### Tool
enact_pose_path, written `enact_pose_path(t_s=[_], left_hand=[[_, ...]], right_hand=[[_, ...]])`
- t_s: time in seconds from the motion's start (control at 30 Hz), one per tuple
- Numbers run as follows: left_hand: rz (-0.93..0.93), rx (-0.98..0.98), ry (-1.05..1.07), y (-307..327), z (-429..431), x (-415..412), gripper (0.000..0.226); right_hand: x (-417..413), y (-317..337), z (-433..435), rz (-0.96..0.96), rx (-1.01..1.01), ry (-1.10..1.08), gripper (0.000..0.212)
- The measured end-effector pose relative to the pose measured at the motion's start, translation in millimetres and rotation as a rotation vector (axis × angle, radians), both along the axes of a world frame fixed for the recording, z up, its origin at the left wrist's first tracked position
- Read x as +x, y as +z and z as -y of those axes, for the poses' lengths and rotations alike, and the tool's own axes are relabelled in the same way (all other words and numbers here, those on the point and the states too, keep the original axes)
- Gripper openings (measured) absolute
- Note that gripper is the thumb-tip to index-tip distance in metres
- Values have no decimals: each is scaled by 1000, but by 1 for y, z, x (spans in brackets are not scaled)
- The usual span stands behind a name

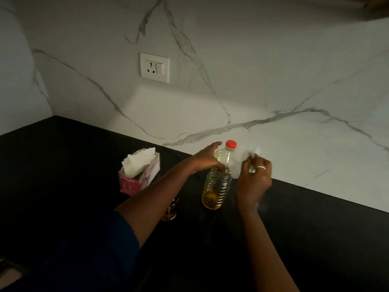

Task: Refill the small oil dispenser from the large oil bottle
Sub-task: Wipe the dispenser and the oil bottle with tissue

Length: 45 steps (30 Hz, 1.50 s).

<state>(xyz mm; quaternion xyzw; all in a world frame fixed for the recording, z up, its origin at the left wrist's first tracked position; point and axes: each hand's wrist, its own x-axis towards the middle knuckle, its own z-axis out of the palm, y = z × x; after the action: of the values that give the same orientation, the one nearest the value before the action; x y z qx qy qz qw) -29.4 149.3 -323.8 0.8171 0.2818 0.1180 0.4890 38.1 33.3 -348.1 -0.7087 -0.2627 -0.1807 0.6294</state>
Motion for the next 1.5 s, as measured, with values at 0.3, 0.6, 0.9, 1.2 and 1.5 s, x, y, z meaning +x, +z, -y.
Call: enact_pose_path(t_s=[0.3,0.6,0.9,1.2,1.5], left_hand=[[127,89,76,-30,-5,19,73],[193,364,230,-44,5,35,60],[193,216,244,-35,14,34,60],[198,200,316,-34,17,35,30],[200,292,286,-40,23,30,67]], right_hand=[[4,-18,-30,-86,-138,166,16],[-5,-23,-32,-113,-57,93,32],[0,-9,-35,-152,-65,64,27],[-16,-18,-30,88,-97,52,26],[0,-12,-30,-54,-17,59,23]])
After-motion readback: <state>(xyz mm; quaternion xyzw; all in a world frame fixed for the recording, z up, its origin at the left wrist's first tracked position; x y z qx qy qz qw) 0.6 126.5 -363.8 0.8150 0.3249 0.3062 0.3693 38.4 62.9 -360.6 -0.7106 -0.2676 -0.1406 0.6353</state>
